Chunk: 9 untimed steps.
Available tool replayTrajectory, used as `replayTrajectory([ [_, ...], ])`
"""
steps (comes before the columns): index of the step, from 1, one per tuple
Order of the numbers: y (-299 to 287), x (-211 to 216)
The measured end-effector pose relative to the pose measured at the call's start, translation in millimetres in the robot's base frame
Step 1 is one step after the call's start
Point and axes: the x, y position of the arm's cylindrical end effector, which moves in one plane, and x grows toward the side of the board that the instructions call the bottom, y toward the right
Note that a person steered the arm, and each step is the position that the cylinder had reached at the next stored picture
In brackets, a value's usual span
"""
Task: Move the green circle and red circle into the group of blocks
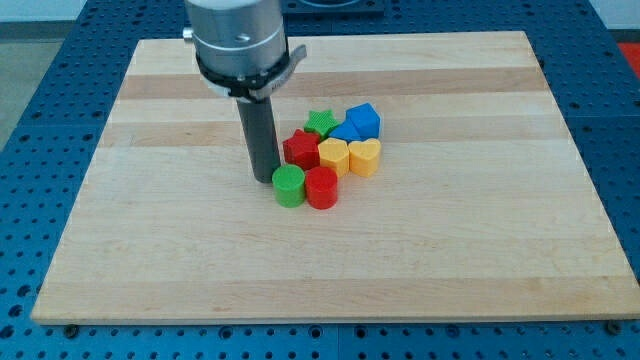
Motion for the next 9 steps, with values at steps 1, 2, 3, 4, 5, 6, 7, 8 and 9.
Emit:
replayTrajectory([
  [1, 3.3, 9.1],
  [2, -26.1, 8.9],
  [3, -38.2, 24.3],
  [4, -29.1, 67.2],
  [5, -11.6, 69.6],
  [6, 16.1, 64.8],
  [7, 56.6, 63.3],
  [8, 80.5, 60.2],
  [9, 82.8, 49.5],
])
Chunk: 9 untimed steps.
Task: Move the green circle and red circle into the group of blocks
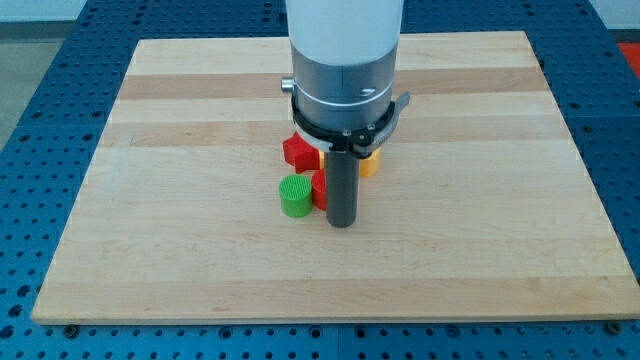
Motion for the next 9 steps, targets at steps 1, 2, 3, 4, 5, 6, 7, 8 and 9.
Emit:
replayTrajectory([
  [1, 0.0, -15.3],
  [2, 0.0, -23.5],
  [3, -6.5, 5.6],
  [4, -50.7, 46.9],
  [5, -133.8, 34.8],
  [6, -128.9, 23.9],
  [7, -92.8, 23.2],
  [8, -72.6, 7.5],
  [9, -63.0, -5.0],
])
